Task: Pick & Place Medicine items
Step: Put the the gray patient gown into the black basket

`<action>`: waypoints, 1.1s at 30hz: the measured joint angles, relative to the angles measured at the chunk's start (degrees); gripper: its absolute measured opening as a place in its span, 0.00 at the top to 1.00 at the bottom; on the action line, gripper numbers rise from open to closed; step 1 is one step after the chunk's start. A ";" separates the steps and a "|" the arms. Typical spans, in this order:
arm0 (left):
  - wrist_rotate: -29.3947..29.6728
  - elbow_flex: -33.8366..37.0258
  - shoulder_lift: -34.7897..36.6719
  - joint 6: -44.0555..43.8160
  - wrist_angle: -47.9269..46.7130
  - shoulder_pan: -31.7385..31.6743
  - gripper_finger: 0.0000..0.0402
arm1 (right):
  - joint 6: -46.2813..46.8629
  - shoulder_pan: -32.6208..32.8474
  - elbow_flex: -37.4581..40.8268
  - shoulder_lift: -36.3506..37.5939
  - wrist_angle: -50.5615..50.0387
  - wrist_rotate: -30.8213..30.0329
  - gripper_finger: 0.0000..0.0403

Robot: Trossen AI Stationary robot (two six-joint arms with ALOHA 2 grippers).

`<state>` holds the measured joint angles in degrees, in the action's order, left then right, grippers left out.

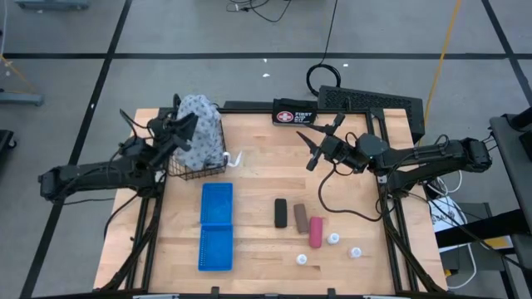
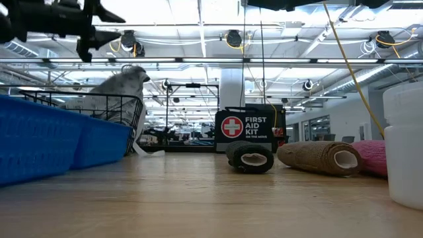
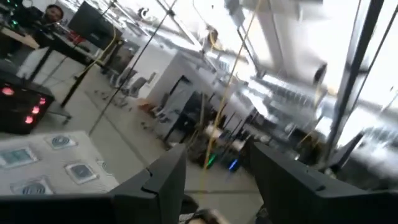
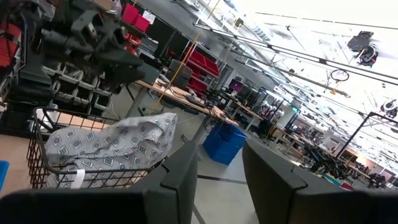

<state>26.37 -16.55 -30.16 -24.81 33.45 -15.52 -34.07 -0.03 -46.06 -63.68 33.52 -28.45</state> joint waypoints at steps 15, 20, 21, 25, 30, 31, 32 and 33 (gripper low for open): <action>16.13 -26.68 -23.91 -1.86 -49.85 -0.15 0.54 | 0.12 0.00 0.00 0.00 0.02 0.00 0.71; 13.36 -26.70 -32.72 -8.07 -52.45 -3.85 0.54 | 0.43 0.02 0.00 0.00 -0.34 -0.04 0.71; 12.54 -26.70 -34.06 -9.88 -53.05 -4.58 0.54 | 0.41 0.00 0.00 0.00 -0.41 -0.04 0.71; 9.03 -26.74 -39.13 -17.07 -55.49 -7.30 0.54 | 0.42 0.00 0.00 0.02 -0.75 -0.13 0.71; 5.08 -26.74 -42.75 -21.24 -56.47 -9.77 0.54 | 0.42 0.00 0.00 0.02 -1.33 -0.24 0.71; 4.78 -26.74 -43.30 -21.92 -56.86 -10.19 0.54 | 0.42 0.02 0.00 0.02 -1.52 -0.24 0.71; 4.35 -26.74 -43.81 -22.48 -57.20 -10.59 0.54 | 0.42 0.02 0.00 0.02 -1.72 -0.24 0.71; 3.74 -26.74 -44.23 -22.93 -57.43 -11.05 0.54 | 0.42 0.02 0.00 0.02 -1.84 -0.24 0.71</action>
<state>30.11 -43.29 -74.39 -47.74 -23.98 -26.56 -33.65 -0.01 -46.06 -63.66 31.68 -28.69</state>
